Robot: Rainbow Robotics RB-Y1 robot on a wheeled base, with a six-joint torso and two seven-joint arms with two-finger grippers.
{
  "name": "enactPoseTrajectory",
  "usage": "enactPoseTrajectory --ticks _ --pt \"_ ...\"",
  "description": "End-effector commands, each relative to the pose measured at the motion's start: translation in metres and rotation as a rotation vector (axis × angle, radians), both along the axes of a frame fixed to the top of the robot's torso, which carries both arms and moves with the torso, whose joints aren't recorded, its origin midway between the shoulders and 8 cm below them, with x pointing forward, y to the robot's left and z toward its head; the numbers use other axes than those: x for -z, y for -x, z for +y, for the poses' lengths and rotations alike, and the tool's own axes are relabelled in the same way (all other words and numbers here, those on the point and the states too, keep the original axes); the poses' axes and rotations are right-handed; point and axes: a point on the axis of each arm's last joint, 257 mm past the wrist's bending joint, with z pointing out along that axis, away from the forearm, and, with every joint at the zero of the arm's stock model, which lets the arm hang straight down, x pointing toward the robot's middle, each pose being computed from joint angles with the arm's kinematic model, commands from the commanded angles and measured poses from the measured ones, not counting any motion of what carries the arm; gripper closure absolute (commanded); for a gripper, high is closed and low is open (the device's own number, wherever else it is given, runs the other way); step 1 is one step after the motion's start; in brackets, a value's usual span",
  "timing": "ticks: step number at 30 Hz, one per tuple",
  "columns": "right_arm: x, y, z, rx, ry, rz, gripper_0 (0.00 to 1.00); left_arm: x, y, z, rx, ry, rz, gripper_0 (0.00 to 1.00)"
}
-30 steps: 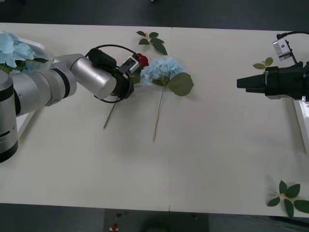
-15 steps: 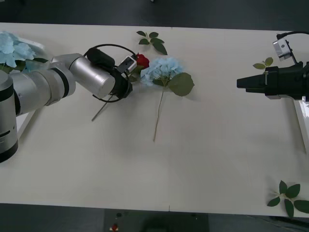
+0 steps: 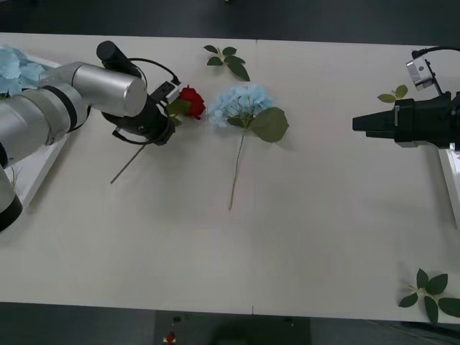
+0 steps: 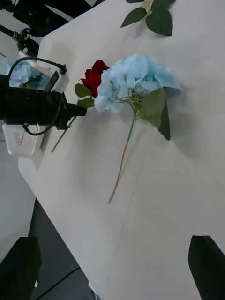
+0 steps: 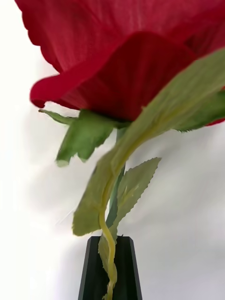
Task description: Put the red flowers into the right box and the blue flowers into the left box
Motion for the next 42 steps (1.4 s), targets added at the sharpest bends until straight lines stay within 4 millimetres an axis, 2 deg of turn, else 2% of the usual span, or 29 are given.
enactPoseTrajectory --ticks 1,7,20,27,32,33,34,37,42 --pt "-0.023 -0.005 -0.005 -0.002 0.011 -0.054 0.08 -0.027 -0.004 0.024 -0.019 -0.028 0.012 1.00" --pt "-0.023 -0.005 -0.005 -0.002 0.011 -0.054 0.09 -0.057 0.006 0.027 -0.013 0.018 0.062 1.00" --pt "-0.023 -0.005 -0.005 -0.002 0.011 -0.054 0.08 -0.176 0.013 0.021 0.066 0.179 -0.025 1.00" --pt "-0.023 -0.005 -0.005 -0.002 0.011 -0.054 0.08 -0.243 0.029 0.002 0.139 0.423 -0.087 1.00" --pt "-0.023 -0.005 -0.005 -0.002 0.011 -0.054 0.08 -0.273 0.038 -0.006 0.221 0.545 -0.151 1.00" --pt "-0.013 -0.004 -0.008 0.009 0.009 -0.034 0.08 -0.278 0.042 -0.008 0.238 0.578 -0.164 1.00" --pt "-0.014 -0.005 -0.008 0.010 0.009 -0.037 0.09 -0.281 0.043 -0.009 0.247 0.592 -0.172 1.00" --pt "-0.029 -0.007 -0.006 0.014 -0.026 -0.044 0.09 -0.295 0.053 -0.017 0.284 0.691 -0.200 1.00" --pt "-0.078 -0.002 -0.005 -0.017 -0.057 -0.098 0.08 -0.314 0.073 -0.032 0.338 0.860 -0.246 1.00"
